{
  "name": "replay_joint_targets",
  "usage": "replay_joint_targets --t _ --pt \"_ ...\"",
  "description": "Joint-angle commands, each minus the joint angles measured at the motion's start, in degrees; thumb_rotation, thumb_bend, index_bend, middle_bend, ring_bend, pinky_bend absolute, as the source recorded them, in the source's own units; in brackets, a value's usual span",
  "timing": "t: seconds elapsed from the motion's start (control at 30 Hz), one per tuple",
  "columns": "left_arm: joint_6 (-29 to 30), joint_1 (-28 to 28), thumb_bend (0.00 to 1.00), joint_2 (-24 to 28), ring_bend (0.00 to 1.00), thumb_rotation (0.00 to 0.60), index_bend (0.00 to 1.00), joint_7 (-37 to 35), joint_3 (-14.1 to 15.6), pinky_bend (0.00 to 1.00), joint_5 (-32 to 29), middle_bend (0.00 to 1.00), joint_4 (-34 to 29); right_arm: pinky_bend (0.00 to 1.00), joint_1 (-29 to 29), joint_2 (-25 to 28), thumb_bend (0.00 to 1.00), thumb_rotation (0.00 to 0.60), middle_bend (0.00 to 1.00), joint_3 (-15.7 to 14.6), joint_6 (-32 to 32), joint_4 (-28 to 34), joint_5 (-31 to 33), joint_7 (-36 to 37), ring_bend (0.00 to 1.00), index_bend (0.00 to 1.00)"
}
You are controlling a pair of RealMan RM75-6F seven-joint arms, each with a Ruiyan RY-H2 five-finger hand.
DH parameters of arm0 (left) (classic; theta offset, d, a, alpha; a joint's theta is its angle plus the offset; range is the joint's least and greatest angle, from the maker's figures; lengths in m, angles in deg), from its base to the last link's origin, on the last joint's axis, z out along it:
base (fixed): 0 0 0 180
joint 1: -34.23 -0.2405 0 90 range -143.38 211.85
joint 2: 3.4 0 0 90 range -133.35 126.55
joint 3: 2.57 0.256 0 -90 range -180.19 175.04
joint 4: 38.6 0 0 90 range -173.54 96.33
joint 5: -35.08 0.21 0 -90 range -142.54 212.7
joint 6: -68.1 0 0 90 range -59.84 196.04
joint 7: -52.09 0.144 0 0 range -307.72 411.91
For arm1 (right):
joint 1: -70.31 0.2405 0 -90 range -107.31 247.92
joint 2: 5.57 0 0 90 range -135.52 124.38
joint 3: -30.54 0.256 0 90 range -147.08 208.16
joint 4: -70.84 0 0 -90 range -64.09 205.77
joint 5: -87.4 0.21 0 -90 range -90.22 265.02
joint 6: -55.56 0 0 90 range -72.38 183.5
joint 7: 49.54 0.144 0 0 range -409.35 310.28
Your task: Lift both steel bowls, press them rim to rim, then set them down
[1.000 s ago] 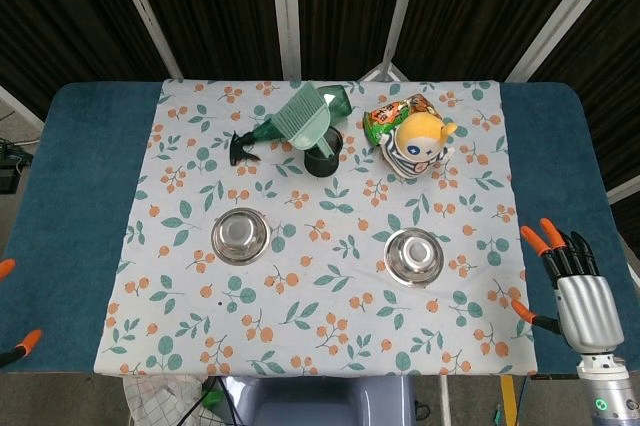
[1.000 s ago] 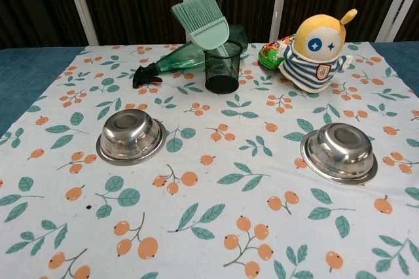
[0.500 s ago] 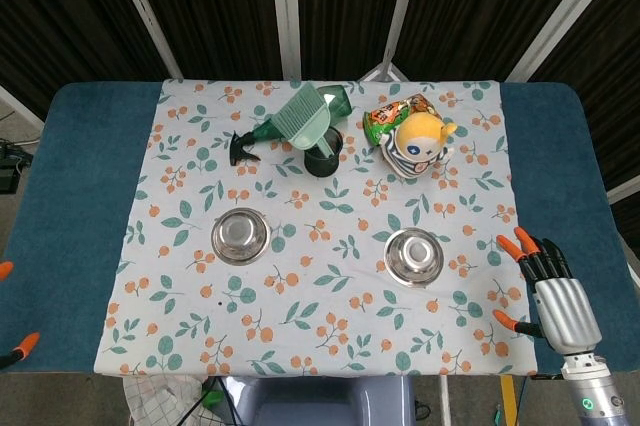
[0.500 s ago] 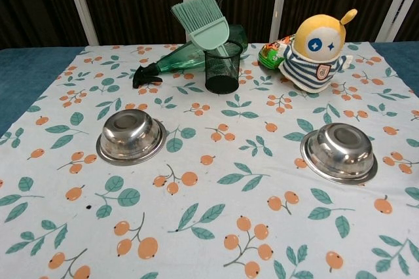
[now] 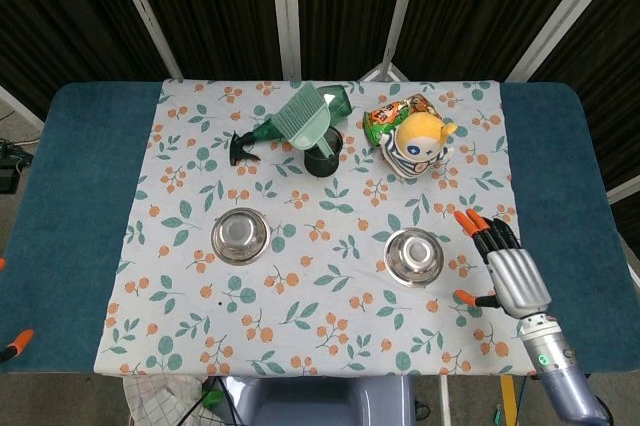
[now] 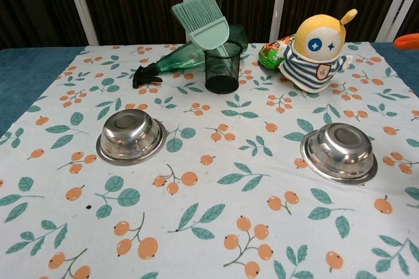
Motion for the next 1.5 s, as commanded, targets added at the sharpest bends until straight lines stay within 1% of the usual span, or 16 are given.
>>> replay_joint_targets --t 0.03,0.23,0.37,0.5,0.67,0.8,0.97,1.3,1.5 --pt "0.01 -0.05 0.07 0.05 0.0 0.6 0.19 -0.06 0.01 0.0 -0.08 0.0 -0.03 0.06 3.25 -1.49 0.07 0.6 0.0 1.02 -4.44 2.24 4.15 -4.64 0.06 0.08" --pt "0.23 -0.15 0.07 0.56 0.0 0.6 0.19 -1.08 -0.35 0.0 -0.87 0.0 -0.01 0.06 7.02 -4.66 0.07 0.6 0.0 1.25 -9.13 3.75 10.98 -13.47 0.06 0.08" --pt "-0.03 -0.19 0.07 1.09 0.0 0.6 0.19 -1.89 -0.23 0.0 -1.15 0.0 -0.21 0.06 9.44 -6.67 0.07 0.6 0.0 1.52 -10.66 2.82 15.13 -18.91 0.06 0.08" --pt "0.39 -0.31 0.07 1.32 0.0 0.6 0.19 -2.63 -0.49 0.0 -1.34 0.0 -0.14 0.06 11.06 -8.35 0.07 0.6 0.0 1.88 -11.38 2.21 19.07 -21.24 0.06 0.08" --pt "0.51 -0.36 0.07 1.35 0.0 0.6 0.19 -2.71 -0.72 0.0 -1.83 0.0 -0.1 0.06 13.1 -10.39 0.07 0.6 0.0 2.03 -12.41 -0.31 22.83 -23.66 0.06 0.08" --pt "0.52 -0.35 0.07 1.31 0.0 0.6 0.19 -2.65 -0.8 0.0 -1.91 0.0 -0.05 0.06 14.7 -11.71 0.07 0.6 0.0 2.47 -13.28 -2.55 25.87 -24.27 0.06 0.08" --pt "0.2 -0.18 0.07 1.2 0.0 0.6 0.19 -2.36 -1.15 0.0 -2.84 0.0 -0.05 0.07 15.83 -12.45 0.07 0.6 0.0 2.25 -13.85 -4.9 27.9 -24.15 0.08 0.08" --pt "0.03 -0.11 0.07 0.61 0.0 0.6 0.19 -1.1 -1.06 0.0 -2.78 0.0 -0.18 0.11 16.78 -13.26 0.07 0.6 0.0 0.84 -14.6 -6.92 28.57 -23.11 0.15 0.08" --pt "-0.03 -0.06 0.07 0.54 0.0 0.6 0.19 -0.93 -1.2 0.0 -3.05 0.0 -0.13 0.12 17.25 -13.84 0.07 0.6 0.02 0.2 -14.69 -7.59 28.45 -22.9 0.16 0.08"
